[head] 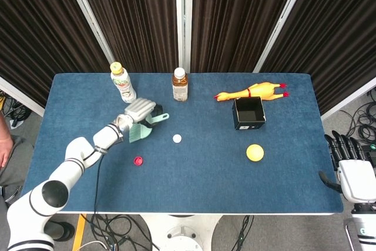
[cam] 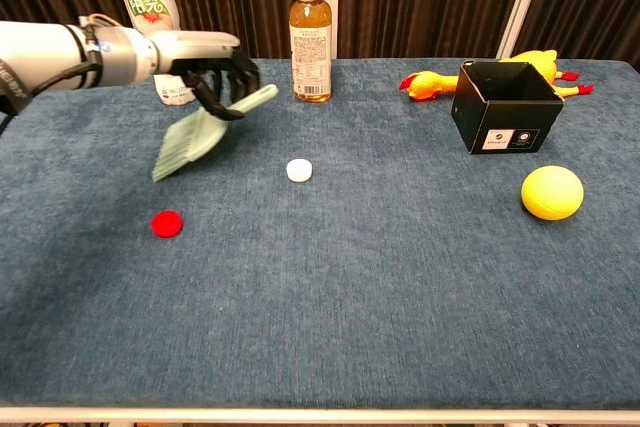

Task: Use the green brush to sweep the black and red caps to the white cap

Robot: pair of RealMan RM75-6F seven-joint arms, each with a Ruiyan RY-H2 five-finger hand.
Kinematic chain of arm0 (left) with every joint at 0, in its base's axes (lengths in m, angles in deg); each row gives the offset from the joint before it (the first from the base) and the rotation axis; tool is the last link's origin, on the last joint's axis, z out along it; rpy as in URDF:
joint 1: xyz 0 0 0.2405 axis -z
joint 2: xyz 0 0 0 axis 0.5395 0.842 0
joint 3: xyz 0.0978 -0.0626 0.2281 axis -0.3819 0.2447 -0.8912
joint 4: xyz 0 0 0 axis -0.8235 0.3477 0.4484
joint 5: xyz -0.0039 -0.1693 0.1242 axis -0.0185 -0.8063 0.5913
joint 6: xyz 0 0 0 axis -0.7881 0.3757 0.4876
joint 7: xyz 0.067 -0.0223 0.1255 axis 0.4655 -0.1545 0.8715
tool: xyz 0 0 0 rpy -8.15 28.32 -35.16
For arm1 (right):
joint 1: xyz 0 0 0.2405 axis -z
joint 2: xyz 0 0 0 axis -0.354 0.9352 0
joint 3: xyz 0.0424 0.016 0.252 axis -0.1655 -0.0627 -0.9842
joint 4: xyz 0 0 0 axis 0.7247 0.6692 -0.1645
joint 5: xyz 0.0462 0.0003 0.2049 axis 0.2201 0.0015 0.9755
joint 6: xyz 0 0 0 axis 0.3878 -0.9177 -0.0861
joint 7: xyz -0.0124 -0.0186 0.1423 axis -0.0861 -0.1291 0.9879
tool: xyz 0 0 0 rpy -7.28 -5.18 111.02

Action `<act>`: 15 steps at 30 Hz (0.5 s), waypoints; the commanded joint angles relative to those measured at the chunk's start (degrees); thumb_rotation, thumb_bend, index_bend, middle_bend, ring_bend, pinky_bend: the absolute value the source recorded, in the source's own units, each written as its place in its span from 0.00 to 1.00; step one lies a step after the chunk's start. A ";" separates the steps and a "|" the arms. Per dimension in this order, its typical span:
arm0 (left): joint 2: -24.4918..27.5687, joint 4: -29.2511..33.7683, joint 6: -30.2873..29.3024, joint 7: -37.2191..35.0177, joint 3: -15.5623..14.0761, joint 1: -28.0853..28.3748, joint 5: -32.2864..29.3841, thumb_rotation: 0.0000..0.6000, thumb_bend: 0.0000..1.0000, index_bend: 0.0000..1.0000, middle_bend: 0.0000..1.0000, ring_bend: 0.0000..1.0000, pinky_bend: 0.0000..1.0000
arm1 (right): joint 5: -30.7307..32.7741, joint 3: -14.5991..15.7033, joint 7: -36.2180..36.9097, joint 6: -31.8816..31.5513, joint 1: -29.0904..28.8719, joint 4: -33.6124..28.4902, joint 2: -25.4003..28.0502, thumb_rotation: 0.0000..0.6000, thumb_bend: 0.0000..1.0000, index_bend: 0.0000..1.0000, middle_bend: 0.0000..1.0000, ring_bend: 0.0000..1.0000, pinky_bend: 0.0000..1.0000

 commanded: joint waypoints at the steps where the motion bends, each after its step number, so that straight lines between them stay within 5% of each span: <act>1: -0.65 0.75 -2.29 -1.67 -0.97 1.21 1.34 1.00 0.39 0.53 0.53 0.40 0.45 | 0.04 0.05 0.01 0.05 0.03 0.01 -0.02 1.00 0.14 0.00 0.01 0.00 0.00; 15: 4.41 13.77 -12.63 -0.38 -2.40 3.82 4.89 1.00 0.39 0.54 0.53 0.40 0.45 | -0.60 0.41 1.20 -1.01 0.77 0.59 0.00 1.00 0.14 0.00 0.01 0.00 0.00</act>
